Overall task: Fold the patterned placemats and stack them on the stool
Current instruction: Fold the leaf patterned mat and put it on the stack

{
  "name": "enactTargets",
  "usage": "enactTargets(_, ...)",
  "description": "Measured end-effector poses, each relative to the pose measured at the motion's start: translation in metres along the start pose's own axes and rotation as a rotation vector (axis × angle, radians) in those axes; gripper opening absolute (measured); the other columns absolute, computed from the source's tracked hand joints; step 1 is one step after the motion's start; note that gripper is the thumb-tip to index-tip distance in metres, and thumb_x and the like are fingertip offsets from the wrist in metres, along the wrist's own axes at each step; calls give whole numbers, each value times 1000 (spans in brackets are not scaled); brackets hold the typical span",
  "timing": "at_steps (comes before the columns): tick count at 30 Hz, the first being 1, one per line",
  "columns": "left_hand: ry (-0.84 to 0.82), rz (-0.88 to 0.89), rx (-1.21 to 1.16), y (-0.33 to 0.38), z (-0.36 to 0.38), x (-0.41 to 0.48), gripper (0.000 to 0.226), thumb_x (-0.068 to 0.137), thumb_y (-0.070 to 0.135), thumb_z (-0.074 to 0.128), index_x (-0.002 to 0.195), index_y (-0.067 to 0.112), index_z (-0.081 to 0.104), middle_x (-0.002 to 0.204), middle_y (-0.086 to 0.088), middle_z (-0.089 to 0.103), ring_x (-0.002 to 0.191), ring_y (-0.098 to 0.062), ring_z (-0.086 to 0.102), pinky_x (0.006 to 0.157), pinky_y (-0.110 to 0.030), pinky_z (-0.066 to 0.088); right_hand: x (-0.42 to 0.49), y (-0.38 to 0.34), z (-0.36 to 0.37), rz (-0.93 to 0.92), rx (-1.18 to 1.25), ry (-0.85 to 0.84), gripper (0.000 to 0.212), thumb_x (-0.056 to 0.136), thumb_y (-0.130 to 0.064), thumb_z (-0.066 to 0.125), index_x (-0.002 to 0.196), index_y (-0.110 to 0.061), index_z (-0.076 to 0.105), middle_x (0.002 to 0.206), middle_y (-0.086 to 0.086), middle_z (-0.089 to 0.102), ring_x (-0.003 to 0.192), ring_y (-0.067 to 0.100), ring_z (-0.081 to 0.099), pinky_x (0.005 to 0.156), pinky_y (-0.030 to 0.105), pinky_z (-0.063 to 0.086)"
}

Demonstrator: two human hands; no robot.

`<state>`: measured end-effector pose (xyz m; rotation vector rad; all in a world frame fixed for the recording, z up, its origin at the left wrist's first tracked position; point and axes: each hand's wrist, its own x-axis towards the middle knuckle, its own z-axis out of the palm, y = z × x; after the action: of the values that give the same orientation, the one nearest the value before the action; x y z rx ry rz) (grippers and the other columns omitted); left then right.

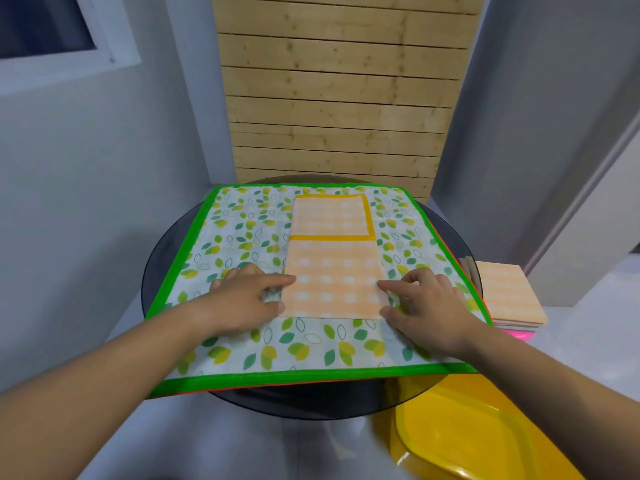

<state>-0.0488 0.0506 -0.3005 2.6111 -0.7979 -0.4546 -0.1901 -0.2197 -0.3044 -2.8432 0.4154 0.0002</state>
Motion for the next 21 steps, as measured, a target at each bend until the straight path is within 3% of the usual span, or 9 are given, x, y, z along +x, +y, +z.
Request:
enactTargets(3, 86, 36, -152, 2, 1, 1, 39, 101, 35, 50, 137, 51, 48, 121, 12, 43, 127, -16, 37, 111, -37, 30, -2, -5, -1, -36, 58, 36, 51, 90, -64, 48, 137, -44, 49, 139, -2, 37, 131, 22, 30, 108, 43, 26)
enactTargets(8, 155, 210, -188, 13, 5, -1, 35, 99, 36, 56, 133, 41, 54, 133, 16, 43, 133, -10, 35, 115, -37, 29, 1, -17, 3, -304, 16, 167, 56, 83, -63, 50, 129, -33, 59, 150, -3, 37, 137, 23, 30, 110, 45, 28)
enactTargets(14, 77, 324, 77, 22, 15, 0, 53, 92, 55, 60, 141, 40, 50, 150, 15, 35, 141, -7, 25, 115, -29, 17, 13, -21, 10, -417, -20, 68, 55, 85, -65, 55, 123, -26, 65, 130, -6, 58, 122, 16, 51, 104, 38, 40)
enactTargets(17, 70, 319, 44, 18, 15, 3, 52, 89, 56, 64, 138, 40, 54, 148, 16, 38, 139, -5, 28, 117, -31, 20, 14, -20, 6, -436, -12, 77, 49, 86, -58, 64, 118, -22, 69, 127, -4, 63, 119, 16, 55, 102, 31, 41)
enactTargets(21, 51, 314, 32, 17, 13, 4, 52, 87, 57, 67, 135, 41, 56, 147, 18, 40, 137, -4, 31, 118, -33, 24, 11, -20, 4, -482, -69, 111, 44, 89, -56, 61, 109, -19, 72, 120, -1, 69, 113, 18, 61, 95, 33, 46)
